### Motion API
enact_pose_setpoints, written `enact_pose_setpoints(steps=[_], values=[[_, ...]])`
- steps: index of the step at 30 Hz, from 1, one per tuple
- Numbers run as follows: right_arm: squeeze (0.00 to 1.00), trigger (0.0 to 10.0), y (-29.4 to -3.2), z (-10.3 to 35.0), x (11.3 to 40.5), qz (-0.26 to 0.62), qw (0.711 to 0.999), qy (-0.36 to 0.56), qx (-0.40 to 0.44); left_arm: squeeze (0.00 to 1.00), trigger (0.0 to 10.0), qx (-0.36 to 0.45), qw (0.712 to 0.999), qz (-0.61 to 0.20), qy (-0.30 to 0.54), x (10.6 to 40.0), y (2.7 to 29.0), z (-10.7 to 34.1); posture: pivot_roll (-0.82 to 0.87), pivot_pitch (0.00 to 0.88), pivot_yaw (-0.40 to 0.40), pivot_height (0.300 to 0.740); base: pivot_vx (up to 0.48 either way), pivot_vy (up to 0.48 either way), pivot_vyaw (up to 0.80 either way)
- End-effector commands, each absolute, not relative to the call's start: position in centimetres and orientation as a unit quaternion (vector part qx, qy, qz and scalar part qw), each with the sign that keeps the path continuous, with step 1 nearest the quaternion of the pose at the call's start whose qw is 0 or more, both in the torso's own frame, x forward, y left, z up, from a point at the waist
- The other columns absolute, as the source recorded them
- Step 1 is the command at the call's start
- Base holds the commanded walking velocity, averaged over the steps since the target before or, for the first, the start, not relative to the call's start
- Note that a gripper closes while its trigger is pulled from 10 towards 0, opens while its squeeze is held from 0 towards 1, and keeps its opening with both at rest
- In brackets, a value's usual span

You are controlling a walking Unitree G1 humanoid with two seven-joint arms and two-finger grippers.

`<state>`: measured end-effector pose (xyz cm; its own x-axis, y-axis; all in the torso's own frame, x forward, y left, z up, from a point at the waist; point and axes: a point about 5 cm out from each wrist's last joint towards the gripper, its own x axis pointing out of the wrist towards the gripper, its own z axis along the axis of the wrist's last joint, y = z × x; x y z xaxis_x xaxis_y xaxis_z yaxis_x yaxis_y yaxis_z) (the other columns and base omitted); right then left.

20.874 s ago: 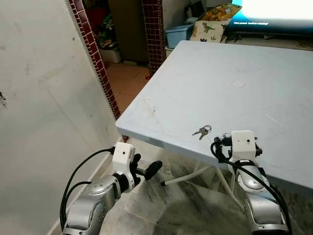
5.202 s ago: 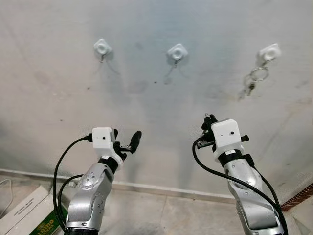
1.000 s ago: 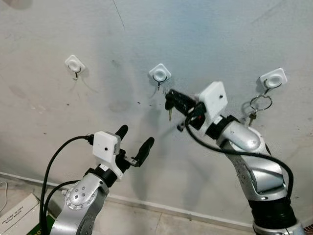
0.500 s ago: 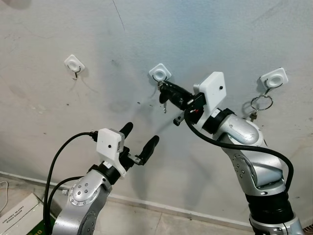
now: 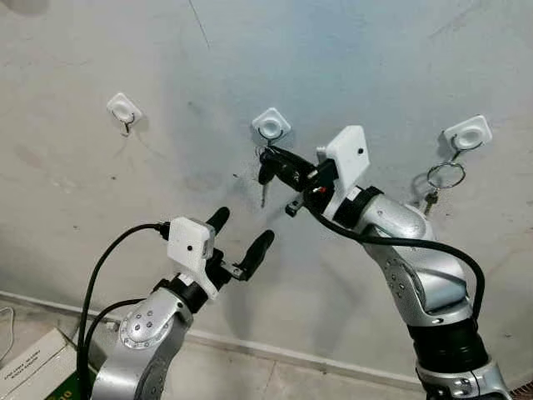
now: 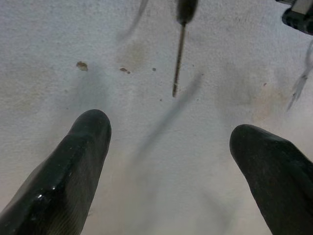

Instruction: Hang keys on a hook

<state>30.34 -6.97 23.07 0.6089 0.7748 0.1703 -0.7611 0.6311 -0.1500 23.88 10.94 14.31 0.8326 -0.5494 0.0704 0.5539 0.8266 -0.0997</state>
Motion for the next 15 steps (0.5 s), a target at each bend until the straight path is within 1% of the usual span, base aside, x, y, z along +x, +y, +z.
enact_pose_setpoints(steps=[1,2,7,15], values=[[0.00,10.0,-6.6,23.7,30.7,0.420,0.898,-0.125,-0.030,0.00,10.0,-0.054,0.956,-0.288,-0.015,24.0,11.0,14.1,-0.06,0.000,0.054,0.740,0.000,0.000,0.00],[0.00,10.0,-6.6,23.8,30.9,0.409,0.903,-0.127,-0.025,0.00,10.0,-0.054,0.956,-0.288,-0.015,24.0,11.0,14.1,-0.05,0.000,0.054,0.740,0.000,0.000,0.00],[0.00,10.0,-6.5,23.5,31.2,0.399,0.908,-0.126,-0.024,0.00,10.0,-0.054,0.956,-0.287,-0.014,24.0,11.0,14.1,-0.05,0.000,0.053,0.740,0.000,0.000,0.00],[0.00,10.0,-7.4,23.3,31.9,0.365,0.922,-0.126,-0.016,0.00,10.0,-0.053,0.957,-0.287,-0.013,24.0,11.0,14.0,-0.05,0.000,0.055,0.740,0.000,0.000,0.00]])
